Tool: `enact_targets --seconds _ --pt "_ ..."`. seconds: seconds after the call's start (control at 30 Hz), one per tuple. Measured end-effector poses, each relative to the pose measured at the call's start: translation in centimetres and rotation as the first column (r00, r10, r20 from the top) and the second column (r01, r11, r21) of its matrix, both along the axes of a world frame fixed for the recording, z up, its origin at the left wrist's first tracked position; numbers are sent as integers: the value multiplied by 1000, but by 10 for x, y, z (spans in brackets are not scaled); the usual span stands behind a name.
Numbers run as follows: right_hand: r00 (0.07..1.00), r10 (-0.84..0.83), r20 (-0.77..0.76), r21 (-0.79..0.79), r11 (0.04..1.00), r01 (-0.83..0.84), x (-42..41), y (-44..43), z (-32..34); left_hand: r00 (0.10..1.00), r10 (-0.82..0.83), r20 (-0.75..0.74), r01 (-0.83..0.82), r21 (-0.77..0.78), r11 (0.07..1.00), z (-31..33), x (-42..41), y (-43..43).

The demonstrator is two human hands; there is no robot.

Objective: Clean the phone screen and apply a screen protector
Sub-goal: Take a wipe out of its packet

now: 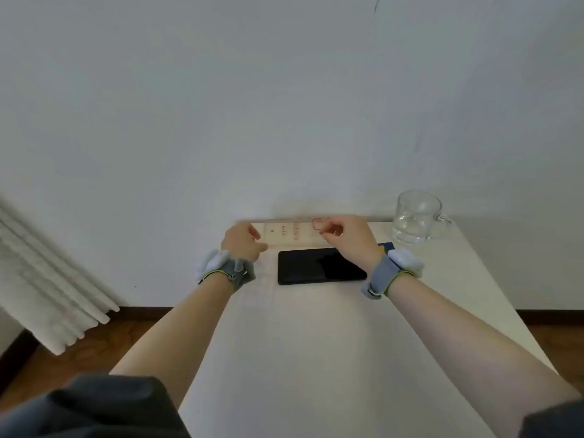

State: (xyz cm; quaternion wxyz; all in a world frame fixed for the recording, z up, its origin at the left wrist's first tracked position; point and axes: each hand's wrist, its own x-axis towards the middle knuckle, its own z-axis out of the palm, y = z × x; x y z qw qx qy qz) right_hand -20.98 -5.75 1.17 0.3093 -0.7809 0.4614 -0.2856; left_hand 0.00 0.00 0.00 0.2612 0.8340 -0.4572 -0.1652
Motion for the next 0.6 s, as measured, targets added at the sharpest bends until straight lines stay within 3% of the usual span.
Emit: enact_targets --seconds 0.17,0.37,0.5,0.6 --pt "999 16 -37 -7 1000 -16 13 7 -5 997 56 -62 -47 136 990 -3 9 7" --pt "999 27 -36 -10 1000 -28 20 13 0 977 -11 -212 24 57 998 -1 8 10" --pt "995 54 83 109 992 -63 22 18 8 876 -152 -457 107 -122 987 21 -5 12" --pt "983 52 178 312 944 -107 26 17 9 755 -213 -620 131 -176 976 34 -17 12"
